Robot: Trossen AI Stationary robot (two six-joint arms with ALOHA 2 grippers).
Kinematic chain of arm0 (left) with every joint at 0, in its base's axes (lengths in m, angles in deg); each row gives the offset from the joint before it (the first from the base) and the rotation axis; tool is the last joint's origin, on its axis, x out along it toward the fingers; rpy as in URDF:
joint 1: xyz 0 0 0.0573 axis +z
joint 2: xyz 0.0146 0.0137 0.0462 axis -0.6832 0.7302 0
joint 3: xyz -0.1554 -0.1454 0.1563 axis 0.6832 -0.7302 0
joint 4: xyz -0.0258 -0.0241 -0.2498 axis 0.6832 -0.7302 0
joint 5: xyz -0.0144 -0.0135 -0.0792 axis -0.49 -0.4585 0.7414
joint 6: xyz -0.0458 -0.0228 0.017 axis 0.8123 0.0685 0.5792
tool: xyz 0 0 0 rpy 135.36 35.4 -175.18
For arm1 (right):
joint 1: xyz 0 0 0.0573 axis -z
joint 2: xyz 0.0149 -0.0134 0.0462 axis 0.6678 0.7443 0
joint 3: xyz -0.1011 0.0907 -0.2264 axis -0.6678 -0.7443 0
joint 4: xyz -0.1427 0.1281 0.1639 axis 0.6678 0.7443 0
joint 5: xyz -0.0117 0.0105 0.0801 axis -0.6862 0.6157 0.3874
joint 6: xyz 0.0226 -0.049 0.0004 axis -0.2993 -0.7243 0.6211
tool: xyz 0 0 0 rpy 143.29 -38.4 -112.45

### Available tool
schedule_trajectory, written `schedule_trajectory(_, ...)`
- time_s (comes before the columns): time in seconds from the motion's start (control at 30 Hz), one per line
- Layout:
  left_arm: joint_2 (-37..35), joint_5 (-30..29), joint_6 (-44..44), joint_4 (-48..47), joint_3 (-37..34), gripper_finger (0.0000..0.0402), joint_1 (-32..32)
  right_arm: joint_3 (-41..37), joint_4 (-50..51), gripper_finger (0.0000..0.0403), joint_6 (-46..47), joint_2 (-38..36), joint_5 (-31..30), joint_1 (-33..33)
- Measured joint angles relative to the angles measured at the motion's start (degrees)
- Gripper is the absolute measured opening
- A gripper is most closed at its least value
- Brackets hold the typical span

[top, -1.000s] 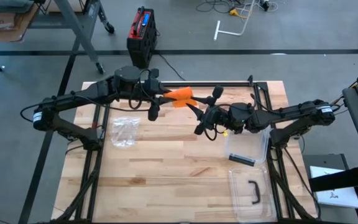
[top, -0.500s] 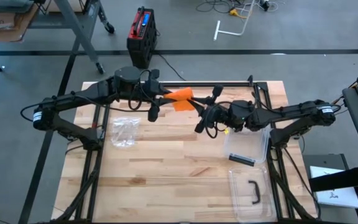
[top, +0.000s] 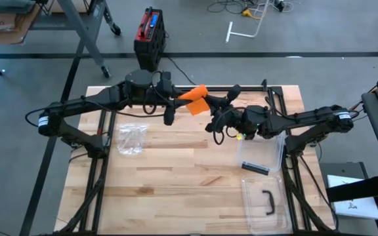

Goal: Roll bandage
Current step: Roll the orange bandage

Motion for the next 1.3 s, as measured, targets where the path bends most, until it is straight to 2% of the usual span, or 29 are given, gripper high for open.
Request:
schedule_trajectory(0.17,0.5,-0.5,0.3,1.0,0.0,0.0068,0.0,0.0,-1.0,0.0,-4.3,0.1,-4.6,0.0)
schedule_trajectory(0.73,-0.4,-0.4,0.2,0.5,0.0,0.0068,0.0,0.3,-2.7,0.0,-13.0,0.1,-8.7,0.2)
schedule_trajectory(0.83,-0.7,2.8,-0.2,-1.3,0.0,0.007,-0.4,1.4,-3.2,0.0,-13.3,-0.3,-12.5,0.7)
schedule_trajectory(1.1,-0.9,0.9,-0.3,-1.2,0.0,0.0067,-0.7,1.9,1.7,0.0,-11.5,-0.2,-10.3,-0.4)
schedule_trajectory(1.3,-2.5,0.2,-0.6,-1.8,0.0,0.0072,-0.6,1.5,12.7,0.0,0.0,-3.1,-8.4,-3.4)
